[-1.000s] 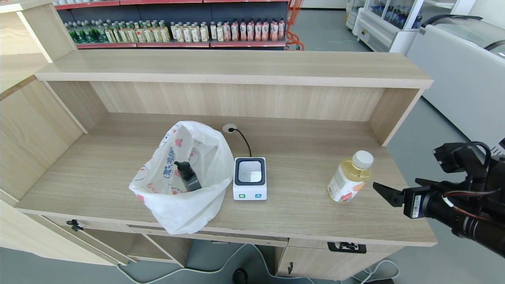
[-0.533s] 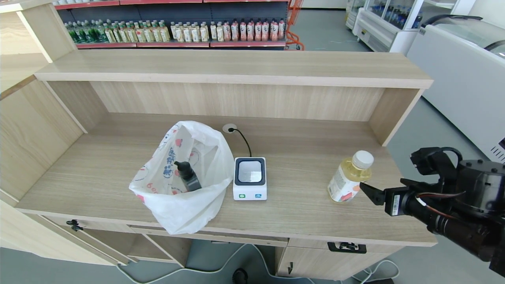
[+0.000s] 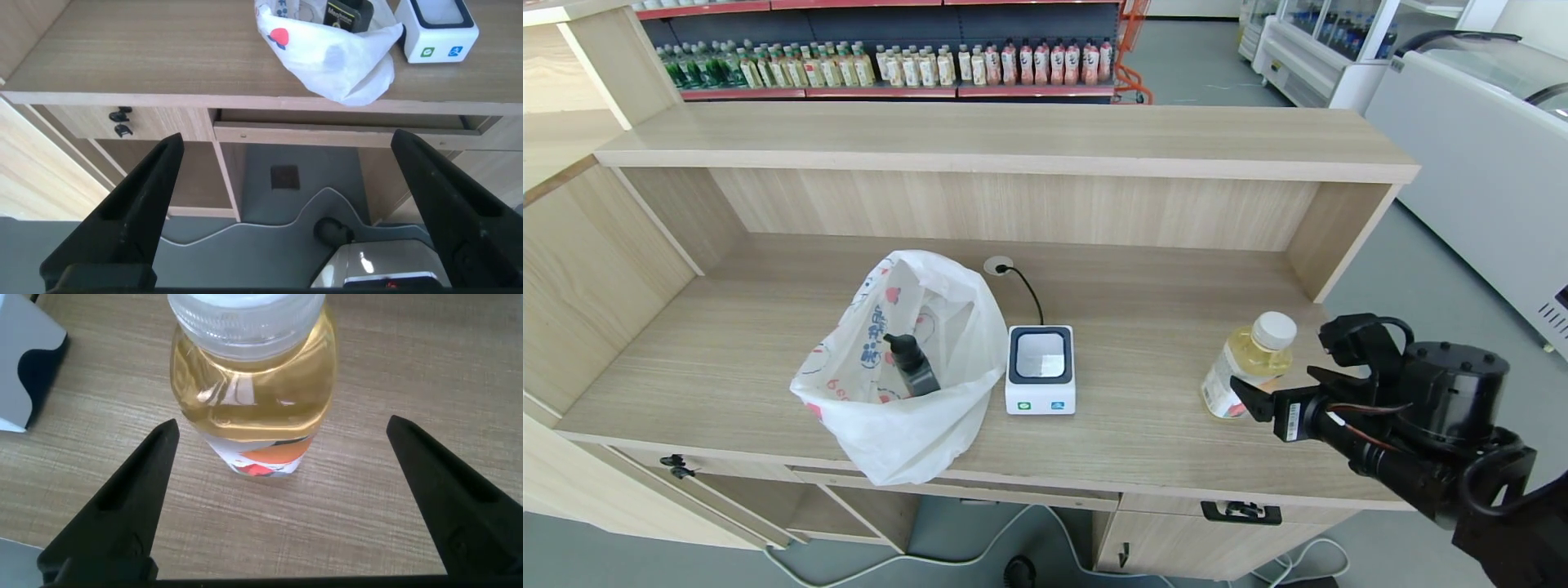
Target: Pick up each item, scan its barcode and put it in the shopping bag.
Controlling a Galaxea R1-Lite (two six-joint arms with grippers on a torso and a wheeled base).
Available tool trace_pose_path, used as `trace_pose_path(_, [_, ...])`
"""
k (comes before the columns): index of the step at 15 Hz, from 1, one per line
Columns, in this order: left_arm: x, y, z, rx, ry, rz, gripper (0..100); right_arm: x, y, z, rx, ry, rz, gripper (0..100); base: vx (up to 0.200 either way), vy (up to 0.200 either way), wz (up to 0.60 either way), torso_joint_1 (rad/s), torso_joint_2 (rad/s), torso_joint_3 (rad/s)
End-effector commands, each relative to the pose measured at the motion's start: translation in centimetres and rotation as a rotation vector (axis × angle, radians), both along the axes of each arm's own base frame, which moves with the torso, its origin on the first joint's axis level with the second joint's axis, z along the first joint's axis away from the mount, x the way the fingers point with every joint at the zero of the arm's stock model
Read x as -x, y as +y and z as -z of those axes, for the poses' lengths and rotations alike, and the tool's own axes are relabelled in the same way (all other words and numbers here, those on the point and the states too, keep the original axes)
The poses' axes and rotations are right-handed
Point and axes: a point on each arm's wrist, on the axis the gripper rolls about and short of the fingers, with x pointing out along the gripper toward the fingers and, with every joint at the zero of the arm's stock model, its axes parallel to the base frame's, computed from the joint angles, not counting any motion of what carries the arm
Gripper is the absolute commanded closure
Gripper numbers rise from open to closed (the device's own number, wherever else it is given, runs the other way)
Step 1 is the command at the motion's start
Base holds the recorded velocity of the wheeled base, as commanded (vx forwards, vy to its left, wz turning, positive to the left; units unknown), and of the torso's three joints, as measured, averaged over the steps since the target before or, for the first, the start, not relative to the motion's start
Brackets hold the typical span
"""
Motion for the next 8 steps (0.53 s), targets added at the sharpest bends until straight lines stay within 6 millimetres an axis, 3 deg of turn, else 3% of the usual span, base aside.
trace_pose_path(1, [0.0,0.0,0.0,0.0,0.002,0.001,0,-0.8,0.4,1.4,0.011,0.03,-0.004,0,0.0,0.0,0.0,0.0,0.0,0.0])
trace_pose_path(8, [0.0,0.0,0.0,0.0,0.002,0.001,0,-2.4,1.3,2.6,-0.003,-0.029,-0.068,0,0.0,0.0,0.0,0.0,0.0,0.0])
